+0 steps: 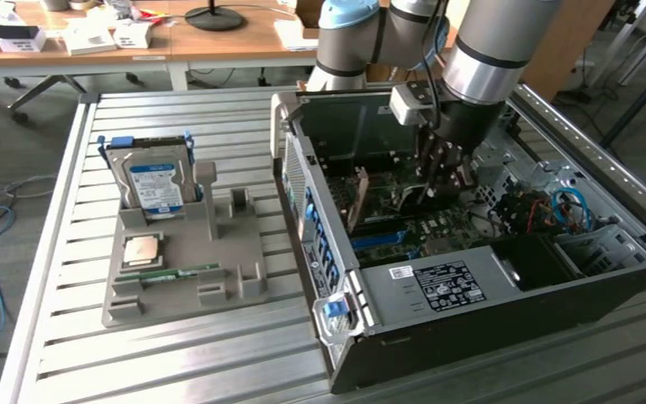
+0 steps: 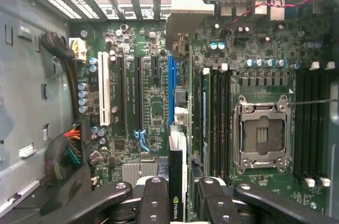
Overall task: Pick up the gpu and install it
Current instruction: 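Insert the gpu into the slot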
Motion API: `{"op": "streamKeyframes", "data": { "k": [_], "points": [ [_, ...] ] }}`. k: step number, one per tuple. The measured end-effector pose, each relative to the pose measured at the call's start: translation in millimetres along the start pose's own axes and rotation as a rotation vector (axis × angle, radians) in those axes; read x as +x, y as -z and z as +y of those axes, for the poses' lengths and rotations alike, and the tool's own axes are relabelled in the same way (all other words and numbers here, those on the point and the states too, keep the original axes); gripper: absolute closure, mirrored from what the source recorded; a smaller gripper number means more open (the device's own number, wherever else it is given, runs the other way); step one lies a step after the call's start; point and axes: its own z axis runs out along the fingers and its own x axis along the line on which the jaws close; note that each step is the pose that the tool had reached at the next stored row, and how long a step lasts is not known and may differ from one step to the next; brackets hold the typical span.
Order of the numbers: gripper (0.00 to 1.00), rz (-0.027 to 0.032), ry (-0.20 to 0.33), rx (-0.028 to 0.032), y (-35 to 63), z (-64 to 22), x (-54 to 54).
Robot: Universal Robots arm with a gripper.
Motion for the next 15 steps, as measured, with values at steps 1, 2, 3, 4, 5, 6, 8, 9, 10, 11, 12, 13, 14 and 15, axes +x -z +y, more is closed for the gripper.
{"op": "streamKeyframes", "data": {
  "k": [1, 2, 3, 4, 5, 6, 8, 9, 10, 11, 12, 13, 14, 15],
  "points": [
    [0.74, 0.0003, 0.0, 0.0, 0.0, 1.1, 0.0],
    [0.74, 0.0008, 0.0, 0.0, 0.0, 2.1, 0.1],
    [0.74, 0.0009, 0.0, 0.0002, -0.1, 3.0, 0.1],
    [0.74, 0.001, 0.0, 0.0002, -0.2, 3.7, 0.2],
    [0.74, 0.0011, 0.001, 0.0002, -0.2, 4.4, 0.3],
    [0.74, 0.0012, 0.003, 0.0001, -0.2, 4.8, 0.6],
    [0.74, 0.0014, 0.006, 0.0, -0.2, 5.2, 1.4],
    [0.74, 0.0014, 0.008, -0.0001, -0.2, 5.4, 2.0],
    [0.74, 0.0014, 0.009, -0.0001, -0.2, 5.7, 2.6],
    [0.74, 0.0015, 0.011, -0.0002, -0.1, 5.9, 3.5],
    [0.74, 0.0015, 0.012, -0.0003, -0.1, 6.0, 4.2],
    [0.74, 0.0015, 0.014, -0.0003, -0.1, 6.2, 4.7],
    [0.74, 0.0014, 0.015, -0.0003, -0.2, 6.3, 4.8],
    [0.74, 0.0015, 0.016, -0.0004, -0.4, 6.4, 4.9]
  ]
}}
